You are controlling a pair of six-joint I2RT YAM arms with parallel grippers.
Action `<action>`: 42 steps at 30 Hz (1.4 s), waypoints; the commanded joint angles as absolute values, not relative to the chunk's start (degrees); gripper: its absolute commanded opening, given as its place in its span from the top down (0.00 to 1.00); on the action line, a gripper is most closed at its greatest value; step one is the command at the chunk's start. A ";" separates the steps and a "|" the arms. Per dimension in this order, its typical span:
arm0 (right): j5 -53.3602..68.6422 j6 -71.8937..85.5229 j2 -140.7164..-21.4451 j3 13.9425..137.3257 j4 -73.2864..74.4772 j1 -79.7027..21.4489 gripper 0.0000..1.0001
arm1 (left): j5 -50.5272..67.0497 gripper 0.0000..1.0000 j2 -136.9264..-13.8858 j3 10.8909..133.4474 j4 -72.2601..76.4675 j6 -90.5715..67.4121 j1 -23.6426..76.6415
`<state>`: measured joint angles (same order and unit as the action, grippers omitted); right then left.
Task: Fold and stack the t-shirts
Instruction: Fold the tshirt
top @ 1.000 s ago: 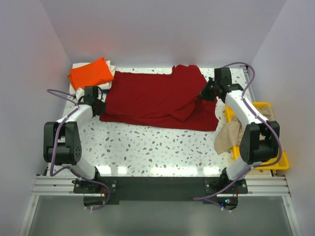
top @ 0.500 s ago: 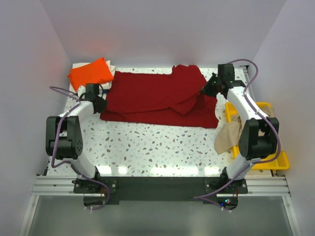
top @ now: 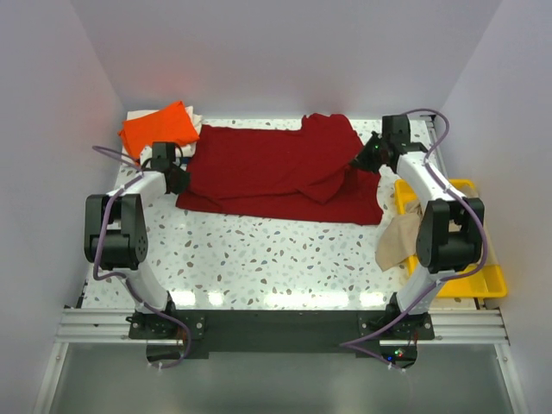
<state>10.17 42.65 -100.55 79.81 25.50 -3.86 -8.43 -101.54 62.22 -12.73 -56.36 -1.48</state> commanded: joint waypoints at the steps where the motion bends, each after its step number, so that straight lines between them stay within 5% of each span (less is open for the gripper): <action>1: 11.43 43.06 -98.35 77.61 22.86 -2.73 1.00 | -8.00 0.91 -101.78 64.51 -11.25 -55.02 -1.85; 42: 14.15 43.68 -96.76 73.39 21.44 4.48 1.00 | -5.36 0.92 -105.20 69.61 -10.11 -55.55 -2.37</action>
<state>13.06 42.94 -97.86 71.75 23.07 3.90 -5.87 -104.07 66.85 -12.45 -56.36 -1.87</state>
